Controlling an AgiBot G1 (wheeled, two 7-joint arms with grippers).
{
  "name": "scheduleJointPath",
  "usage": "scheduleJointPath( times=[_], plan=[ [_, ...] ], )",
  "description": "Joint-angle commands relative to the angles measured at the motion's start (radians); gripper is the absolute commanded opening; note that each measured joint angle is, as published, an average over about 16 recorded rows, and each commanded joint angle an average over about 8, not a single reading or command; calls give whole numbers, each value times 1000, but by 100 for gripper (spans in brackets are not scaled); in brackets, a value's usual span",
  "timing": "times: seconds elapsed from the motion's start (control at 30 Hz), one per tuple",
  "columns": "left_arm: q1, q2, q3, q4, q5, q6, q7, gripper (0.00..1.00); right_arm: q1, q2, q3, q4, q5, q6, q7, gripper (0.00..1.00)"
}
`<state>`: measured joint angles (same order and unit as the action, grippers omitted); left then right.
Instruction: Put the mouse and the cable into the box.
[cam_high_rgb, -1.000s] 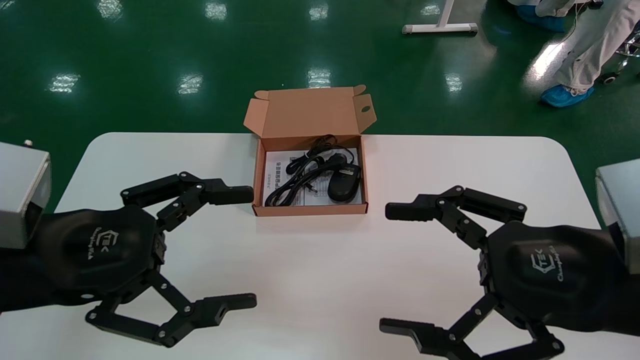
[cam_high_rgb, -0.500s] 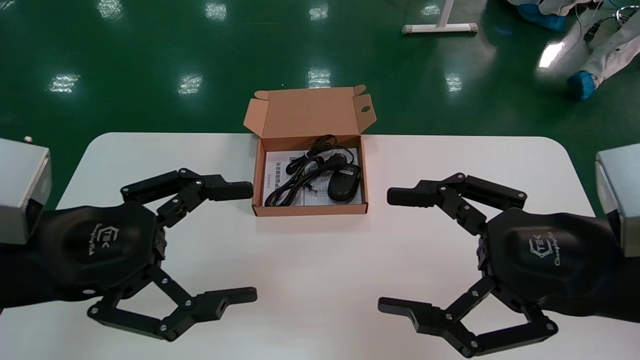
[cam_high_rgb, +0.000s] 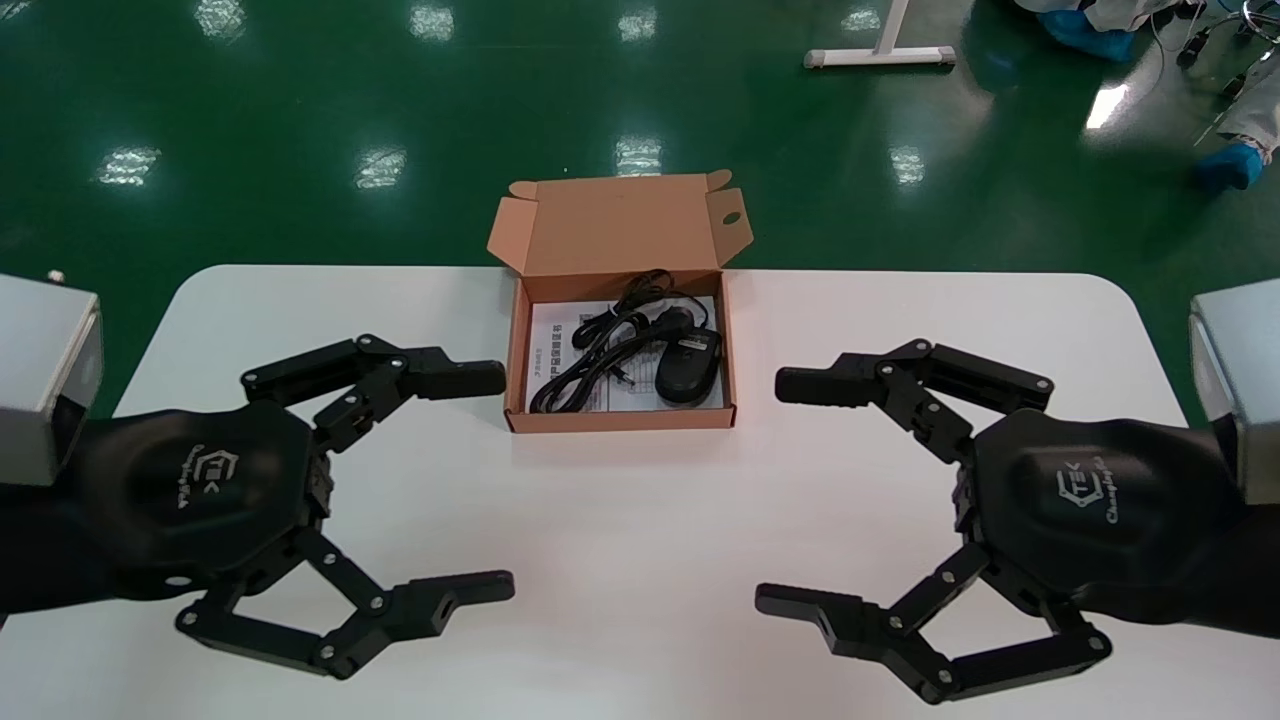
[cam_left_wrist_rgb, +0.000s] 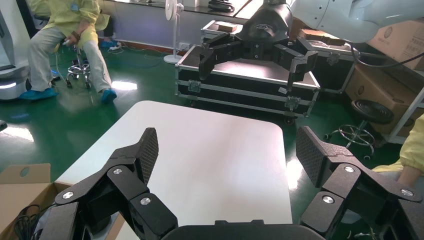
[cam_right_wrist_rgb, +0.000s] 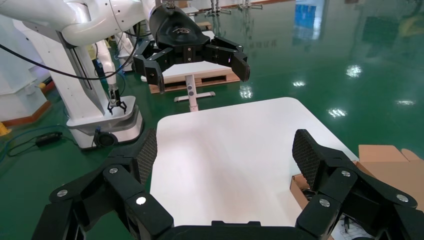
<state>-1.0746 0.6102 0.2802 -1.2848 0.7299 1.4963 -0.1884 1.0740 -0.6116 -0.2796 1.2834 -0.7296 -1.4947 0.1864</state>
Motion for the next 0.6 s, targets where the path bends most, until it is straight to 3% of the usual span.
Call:
scheduleJointPath(
  times=[0.03, 0.6],
  plan=[
    [0, 0, 0, 0, 0, 0, 0, 100, 0, 0, 0, 0, 0, 1, 0, 100],
    [0, 1, 0, 1, 0, -1, 1, 100, 1, -1, 1, -2, -1, 3, -1, 100]
  ],
)
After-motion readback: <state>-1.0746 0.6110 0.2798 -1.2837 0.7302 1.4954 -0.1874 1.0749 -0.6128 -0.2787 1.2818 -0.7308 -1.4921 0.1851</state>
